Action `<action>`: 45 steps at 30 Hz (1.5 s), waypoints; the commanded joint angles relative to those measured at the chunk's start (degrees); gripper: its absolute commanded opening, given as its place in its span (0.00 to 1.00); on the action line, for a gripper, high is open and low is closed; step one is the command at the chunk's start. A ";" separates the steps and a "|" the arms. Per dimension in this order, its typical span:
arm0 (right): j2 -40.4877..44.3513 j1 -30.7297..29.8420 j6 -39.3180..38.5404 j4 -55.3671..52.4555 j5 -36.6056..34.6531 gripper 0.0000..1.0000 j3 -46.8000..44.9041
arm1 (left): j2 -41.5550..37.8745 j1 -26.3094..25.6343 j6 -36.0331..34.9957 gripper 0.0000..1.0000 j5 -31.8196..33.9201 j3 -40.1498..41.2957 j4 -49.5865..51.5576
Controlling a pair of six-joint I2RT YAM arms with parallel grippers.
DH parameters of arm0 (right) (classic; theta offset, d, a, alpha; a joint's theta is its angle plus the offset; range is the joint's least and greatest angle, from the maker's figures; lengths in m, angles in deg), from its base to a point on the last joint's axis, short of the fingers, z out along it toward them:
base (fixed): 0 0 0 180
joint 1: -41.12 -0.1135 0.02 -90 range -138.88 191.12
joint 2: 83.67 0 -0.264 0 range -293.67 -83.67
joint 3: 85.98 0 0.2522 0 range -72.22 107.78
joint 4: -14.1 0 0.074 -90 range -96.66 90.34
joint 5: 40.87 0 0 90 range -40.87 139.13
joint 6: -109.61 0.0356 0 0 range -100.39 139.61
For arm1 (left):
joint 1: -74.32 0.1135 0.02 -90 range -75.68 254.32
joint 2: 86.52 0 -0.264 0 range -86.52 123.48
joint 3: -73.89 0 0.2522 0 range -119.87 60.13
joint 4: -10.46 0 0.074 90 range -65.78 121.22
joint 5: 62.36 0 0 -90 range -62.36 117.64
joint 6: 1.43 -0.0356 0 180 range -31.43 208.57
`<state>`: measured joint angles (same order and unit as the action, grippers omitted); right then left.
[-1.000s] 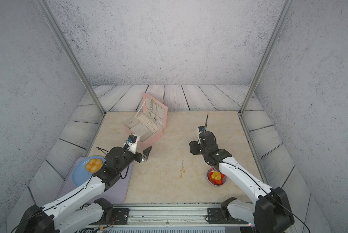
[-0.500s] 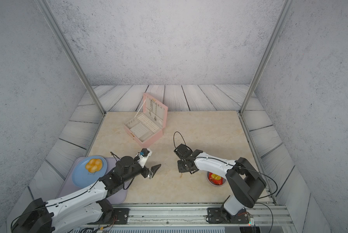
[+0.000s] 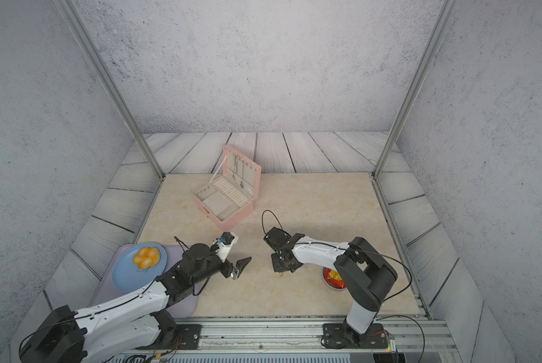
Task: Put jewelry chain into jewelry box
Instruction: Pick up the necklace from the center of the board.
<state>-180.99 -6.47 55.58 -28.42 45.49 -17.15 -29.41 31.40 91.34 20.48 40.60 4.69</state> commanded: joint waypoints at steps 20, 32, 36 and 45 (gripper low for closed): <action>8.42 -0.28 -4.56 -9.82 -5.30 0.00 3.61 | 0.27 -0.41 -2.13 0.99 -5.91 -0.51 -2.11; 19.62 -0.31 -12.81 -19.13 -4.29 0.00 11.42 | 10.85 -0.54 0.25 0.99 -21.17 -7.70 -12.21; 21.49 -0.23 -14.47 -20.02 -2.13 0.00 13.24 | 16.99 -0.84 1.78 0.99 -24.23 -10.17 -16.13; 25.65 -0.21 -13.00 -16.97 1.65 0.00 13.45 | 25.16 -2.15 1.52 0.88 -26.72 -12.70 -20.31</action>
<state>-157.49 -6.50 42.29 -46.06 45.16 -4.65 -5.61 30.02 92.67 -3.28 29.48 -12.44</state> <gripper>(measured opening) 0.043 0.884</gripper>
